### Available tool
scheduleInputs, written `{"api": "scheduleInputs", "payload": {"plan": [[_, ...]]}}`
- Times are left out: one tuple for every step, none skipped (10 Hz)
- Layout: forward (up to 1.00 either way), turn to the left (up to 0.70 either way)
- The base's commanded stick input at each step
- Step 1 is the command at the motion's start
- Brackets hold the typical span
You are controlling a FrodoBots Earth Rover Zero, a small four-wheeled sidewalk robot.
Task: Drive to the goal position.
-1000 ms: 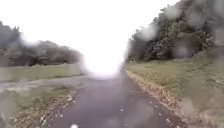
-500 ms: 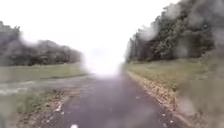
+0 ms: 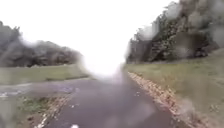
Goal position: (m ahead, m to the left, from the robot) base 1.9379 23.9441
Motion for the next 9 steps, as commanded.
{"api": "scheduleInputs", "payload": {"plan": [[0.85,0.00],[0.85,0.00],[0.85,0.03],[0.85,0.06],[0.85,0.34],[0.85,0.34],[0.85,0.34],[0.85,0.34],[0.85,0.34]]}}
